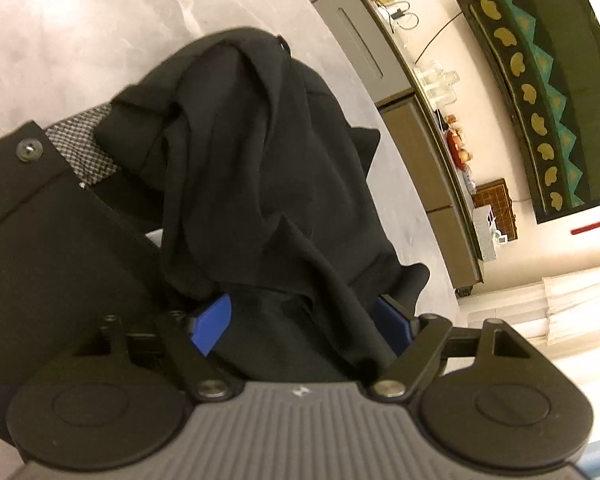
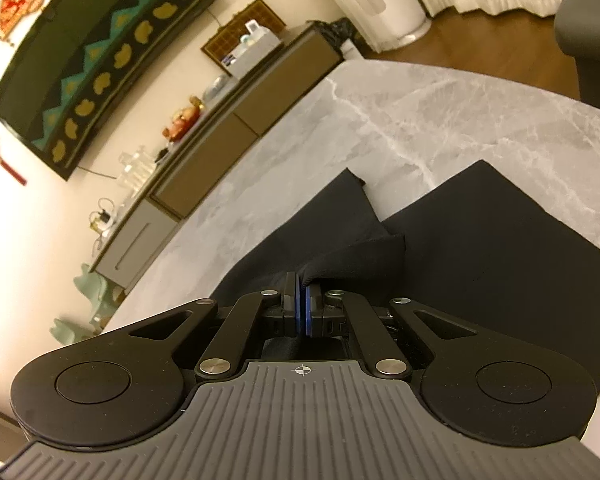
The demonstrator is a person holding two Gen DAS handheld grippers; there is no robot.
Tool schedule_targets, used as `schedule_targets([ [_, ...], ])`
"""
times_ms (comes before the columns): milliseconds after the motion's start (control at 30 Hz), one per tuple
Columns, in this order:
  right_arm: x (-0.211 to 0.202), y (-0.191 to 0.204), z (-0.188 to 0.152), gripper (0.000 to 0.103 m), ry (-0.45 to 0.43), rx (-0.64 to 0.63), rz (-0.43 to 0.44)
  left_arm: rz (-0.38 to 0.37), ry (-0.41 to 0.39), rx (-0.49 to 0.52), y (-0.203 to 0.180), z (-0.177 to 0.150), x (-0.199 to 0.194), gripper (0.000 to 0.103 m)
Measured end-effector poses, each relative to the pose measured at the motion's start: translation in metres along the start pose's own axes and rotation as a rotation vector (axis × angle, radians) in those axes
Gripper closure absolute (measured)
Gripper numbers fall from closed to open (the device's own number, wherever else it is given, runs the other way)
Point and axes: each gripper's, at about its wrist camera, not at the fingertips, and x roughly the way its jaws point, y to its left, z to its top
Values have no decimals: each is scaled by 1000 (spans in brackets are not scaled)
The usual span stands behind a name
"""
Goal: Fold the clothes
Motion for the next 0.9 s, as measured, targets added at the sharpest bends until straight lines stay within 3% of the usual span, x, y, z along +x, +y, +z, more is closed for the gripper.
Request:
schedule_targets([
  [167, 11, 11, 3, 102, -13, -4, 4, -12, -15, 4, -5, -1, 10, 25],
  [233, 14, 14, 6, 102, -27, 0, 11, 11, -32, 0, -2, 4, 20, 35],
  [300, 18, 16, 8, 102, -29, -3, 13, -3, -44, 0, 1, 15, 27, 81],
  [333, 21, 17, 9, 102, -28, -8, 11, -22, -44, 16, -1, 21, 30, 93],
  [367, 21, 19, 11, 102, -35, -16, 12, -49, -54, 46, -8, 27, 29, 100],
  [433, 13, 24, 14, 102, -88, -38, 26, -136, -120, 135, -31, 29, 6, 100],
  [500, -14, 29, 18, 103, -211, -66, 77, -316, -166, 197, -41, 21, -41, 103],
  [533, -32, 27, 18, 103, -265, -73, 104, -385, -193, 252, -39, 13, -68, 103],
  [567, -48, 21, 15, 103, -287, -70, 112, -397, -214, 303, -34, 7, -86, 102],
  [633, -70, 2, 6, 103, -274, -54, 82, -309, -192, 284, -6, 3, -95, 102],
  [733, -64, -41, -5, 103, -124, 7, -65, -128, -51, 189, 37, 6, -69, 99],
  [833, -62, -69, -3, 101, -59, 51, -90, -97, -67, 169, 47, 6, -70, 66],
  [900, -62, -76, -3, 95, -39, 84, -76, -113, -119, 111, 51, 10, -74, 38],
])
